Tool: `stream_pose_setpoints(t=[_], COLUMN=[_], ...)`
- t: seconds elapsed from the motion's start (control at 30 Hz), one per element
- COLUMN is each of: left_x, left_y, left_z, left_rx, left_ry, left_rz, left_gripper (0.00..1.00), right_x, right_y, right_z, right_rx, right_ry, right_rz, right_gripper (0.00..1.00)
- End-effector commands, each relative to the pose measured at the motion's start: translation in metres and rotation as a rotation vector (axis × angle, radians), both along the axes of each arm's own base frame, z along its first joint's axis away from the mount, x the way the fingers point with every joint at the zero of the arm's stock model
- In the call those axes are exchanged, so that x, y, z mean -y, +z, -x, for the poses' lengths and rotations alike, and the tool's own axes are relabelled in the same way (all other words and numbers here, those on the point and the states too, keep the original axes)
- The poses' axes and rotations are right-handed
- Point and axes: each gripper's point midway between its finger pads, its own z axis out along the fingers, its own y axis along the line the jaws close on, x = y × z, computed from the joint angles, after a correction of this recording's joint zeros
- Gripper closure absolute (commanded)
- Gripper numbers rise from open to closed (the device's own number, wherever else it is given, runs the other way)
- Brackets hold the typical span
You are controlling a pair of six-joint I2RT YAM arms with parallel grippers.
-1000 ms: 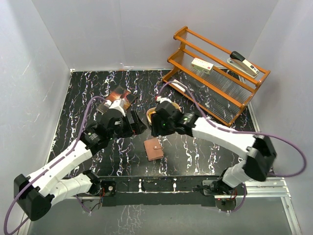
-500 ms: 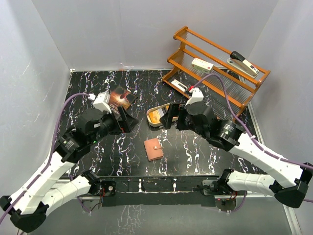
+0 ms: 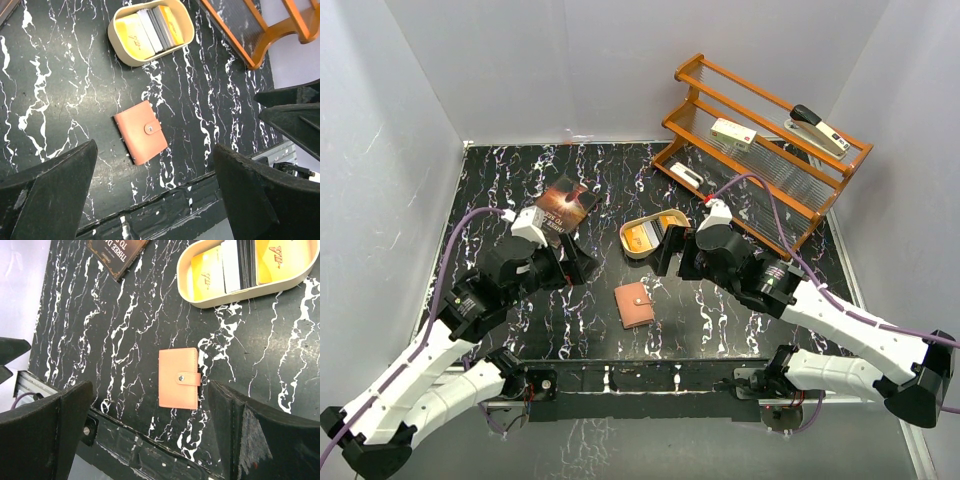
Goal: Put the credit cards into the card holder
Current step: Reset both arms
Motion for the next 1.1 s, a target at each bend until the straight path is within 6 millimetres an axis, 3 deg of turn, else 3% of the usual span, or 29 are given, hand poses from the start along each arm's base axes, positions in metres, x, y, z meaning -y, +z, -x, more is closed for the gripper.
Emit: stream_pose_setpoints(t=[0.0, 0.7, 1.07], left_x=[0.001, 0.006, 0.006], left_y=[0.025, 0.034, 0.052], left_z=[-0.007, -0.015, -0.012], left_rx=[0.090, 0.124, 0.168], left_ry=[0.016, 0.010, 0.008], left_rz=[0.059, 0.062, 0.110], left_gripper=[0.01, 0.01, 0.01], right_x=[-0.010, -0.001, -0.004], right_y=[0.034, 0.043, 0.061], right_z=[-0.009, -0.008, -0.006], right_rx=[0.068, 0.087, 0.108], right_ry=[-0.010, -0.026, 0.001], right_rz=[-0.096, -0.087, -0.096], right_gripper=[0.02, 0.02, 0.02])
